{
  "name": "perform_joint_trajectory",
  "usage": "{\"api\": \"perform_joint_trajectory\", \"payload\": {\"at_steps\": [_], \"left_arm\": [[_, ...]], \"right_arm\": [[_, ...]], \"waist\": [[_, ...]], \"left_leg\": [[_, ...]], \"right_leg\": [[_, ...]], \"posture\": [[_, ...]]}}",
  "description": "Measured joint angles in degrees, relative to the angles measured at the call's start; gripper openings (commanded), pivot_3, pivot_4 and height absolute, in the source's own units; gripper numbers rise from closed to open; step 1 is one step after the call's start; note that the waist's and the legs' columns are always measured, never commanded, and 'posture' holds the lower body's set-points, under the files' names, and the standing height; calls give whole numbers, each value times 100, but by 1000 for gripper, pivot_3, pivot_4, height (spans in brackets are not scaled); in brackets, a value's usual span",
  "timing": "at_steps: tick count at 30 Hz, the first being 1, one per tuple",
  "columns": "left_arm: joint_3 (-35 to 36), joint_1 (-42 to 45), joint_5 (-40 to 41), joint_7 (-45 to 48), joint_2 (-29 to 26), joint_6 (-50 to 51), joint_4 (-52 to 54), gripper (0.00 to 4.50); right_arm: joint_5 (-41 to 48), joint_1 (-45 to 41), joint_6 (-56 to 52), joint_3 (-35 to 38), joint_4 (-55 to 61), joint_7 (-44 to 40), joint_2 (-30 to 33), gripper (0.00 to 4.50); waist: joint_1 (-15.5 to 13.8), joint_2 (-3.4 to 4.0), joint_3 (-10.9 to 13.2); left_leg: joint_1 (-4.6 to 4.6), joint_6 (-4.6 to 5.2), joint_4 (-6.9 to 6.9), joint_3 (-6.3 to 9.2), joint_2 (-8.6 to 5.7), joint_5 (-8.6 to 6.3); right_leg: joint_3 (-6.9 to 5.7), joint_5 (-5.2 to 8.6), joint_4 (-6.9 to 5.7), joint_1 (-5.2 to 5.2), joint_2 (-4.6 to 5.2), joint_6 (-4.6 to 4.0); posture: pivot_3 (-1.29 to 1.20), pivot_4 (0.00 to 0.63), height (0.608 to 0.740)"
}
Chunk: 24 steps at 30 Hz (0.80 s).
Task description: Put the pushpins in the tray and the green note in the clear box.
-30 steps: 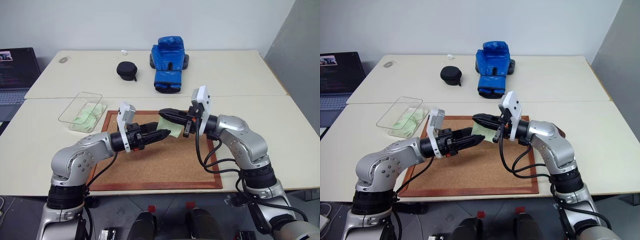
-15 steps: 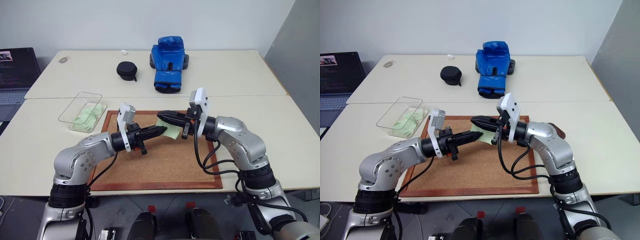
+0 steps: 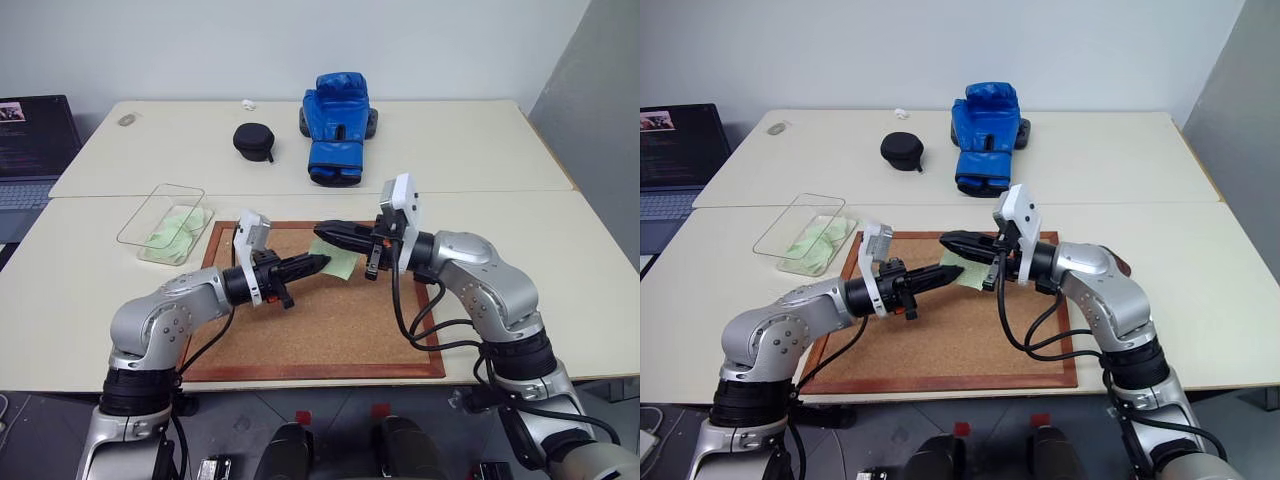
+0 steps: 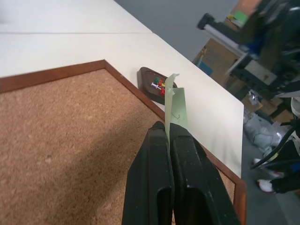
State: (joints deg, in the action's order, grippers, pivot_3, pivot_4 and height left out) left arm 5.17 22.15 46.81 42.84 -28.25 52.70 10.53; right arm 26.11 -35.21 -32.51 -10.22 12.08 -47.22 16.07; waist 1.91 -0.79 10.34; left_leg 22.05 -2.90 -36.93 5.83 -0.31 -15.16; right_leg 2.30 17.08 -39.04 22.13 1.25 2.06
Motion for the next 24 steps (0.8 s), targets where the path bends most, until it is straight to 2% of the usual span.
{"api": "perform_joint_trajectory", "payload": {"at_steps": [5,7,12,16,20,24], "left_arm": [[36,0,36,-57,1,57,1,28],[-97,1,-140,69,-204,-73,25,28],[-423,121,-704,591,-745,-612,134,28],[-866,573,-1173,1090,-970,-1214,280,28],[-1386,1014,-1747,1429,-955,-1919,351,28],[-1929,1423,-2221,1654,-519,-2480,132,28]], "right_arm": [[2,62,-58,8,78,74,22,0],[2,104,-86,71,154,165,95,0],[-57,588,-151,615,415,550,652,0],[-229,1370,-328,1091,696,986,1135,0],[-501,1857,-502,1641,711,1561,1382,0],[-632,1989,-717,2269,434,2121,1438,0]], "waist": [[1,0,0],[0,0,0],[-33,-3,2],[-60,-6,3],[-35,-6,4],[-7,-6,5]], "left_leg": [[0,0,0,0,0,0],[0,-1,0,0,0,0],[8,-1,1,-2,-7,0],[35,-1,-4,0,-13,1],[35,0,-3,-25,-11,1],[27,1,-4,-41,-11,1]], "right_leg": [[0,0,0,1,0,0],[0,0,0,1,0,0],[0,0,7,1,1,0],[-3,0,11,11,3,0],[0,0,8,15,0,0],[4,0,4,11,-12,0]], "posture": [[0,150,740],[0,150,740],[0,150,740],[0,150,740],[0,150,740],[0,150,740]]}}
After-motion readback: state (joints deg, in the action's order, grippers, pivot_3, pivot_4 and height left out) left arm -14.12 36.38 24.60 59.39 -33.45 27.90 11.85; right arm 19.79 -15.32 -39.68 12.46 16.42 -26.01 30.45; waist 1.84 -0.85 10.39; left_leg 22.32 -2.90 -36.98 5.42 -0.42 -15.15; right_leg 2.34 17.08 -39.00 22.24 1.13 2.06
